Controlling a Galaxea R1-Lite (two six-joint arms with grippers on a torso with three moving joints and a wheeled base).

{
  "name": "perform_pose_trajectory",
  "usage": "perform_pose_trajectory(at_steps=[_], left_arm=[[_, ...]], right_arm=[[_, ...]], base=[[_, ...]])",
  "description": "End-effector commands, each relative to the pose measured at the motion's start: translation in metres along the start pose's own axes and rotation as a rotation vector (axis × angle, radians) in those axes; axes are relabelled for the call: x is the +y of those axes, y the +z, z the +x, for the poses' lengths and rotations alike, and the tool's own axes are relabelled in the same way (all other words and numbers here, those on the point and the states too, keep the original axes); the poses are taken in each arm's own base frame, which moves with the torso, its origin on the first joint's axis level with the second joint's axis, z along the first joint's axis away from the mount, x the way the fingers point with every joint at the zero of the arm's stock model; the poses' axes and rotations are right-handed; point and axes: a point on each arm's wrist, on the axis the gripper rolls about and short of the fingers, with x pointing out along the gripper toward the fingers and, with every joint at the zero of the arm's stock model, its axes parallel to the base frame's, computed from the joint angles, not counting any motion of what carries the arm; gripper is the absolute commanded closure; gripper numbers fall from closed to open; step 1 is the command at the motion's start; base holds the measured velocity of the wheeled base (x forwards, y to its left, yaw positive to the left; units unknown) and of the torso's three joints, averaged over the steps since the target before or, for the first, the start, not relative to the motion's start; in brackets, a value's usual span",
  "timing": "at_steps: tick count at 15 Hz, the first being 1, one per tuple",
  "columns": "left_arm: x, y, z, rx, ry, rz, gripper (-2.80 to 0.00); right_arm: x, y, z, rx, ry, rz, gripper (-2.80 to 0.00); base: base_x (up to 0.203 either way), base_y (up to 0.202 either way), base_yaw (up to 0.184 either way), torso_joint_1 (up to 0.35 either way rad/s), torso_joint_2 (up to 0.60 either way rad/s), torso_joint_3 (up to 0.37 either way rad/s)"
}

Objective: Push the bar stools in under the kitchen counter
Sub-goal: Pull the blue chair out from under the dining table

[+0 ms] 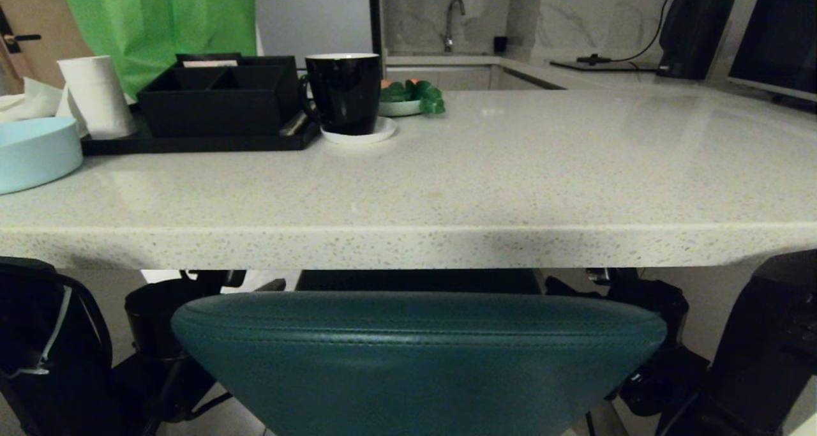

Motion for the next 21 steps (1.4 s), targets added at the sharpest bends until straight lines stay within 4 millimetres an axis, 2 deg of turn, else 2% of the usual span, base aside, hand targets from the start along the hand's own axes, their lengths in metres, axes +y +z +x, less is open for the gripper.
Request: perform_pose_trajectory(at_steps=[1,3,10,21], left_arm=[[-0.003,0.002,-0.010,-0.005,-0.016,0.001,0.00],[-0.008,-0.005,-0.019,0.032,-0.036,0.009,0.00],[-0.031,-0.013,-0.016,0.053,-0.032,-0.016,0.00],[-0.038,-0.012,-0.016,0.042,-0.014,-0.013,0.00]], right_arm=[[0.001,-0.003,-0.008,0.020,0.007,-0.007,0.00],[-0.002,-0.007,-0.012,0.040,-0.002,-0.004,0.00],[0.007,-0.011,-0.016,0.050,0.015,-0.017,0.00],[0.008,-0.012,-0.016,0.052,0.019,-0.020,0.00]], base=[[0.000,0.000,0.000,0.000,0.00,0.000],[0.000,0.000,0.000,0.000,0.00,0.000],[0.000,0.000,0.000,0.000,0.00,0.000],[-0.186,0.000,-0.001,0.000,0.00,0.004]])
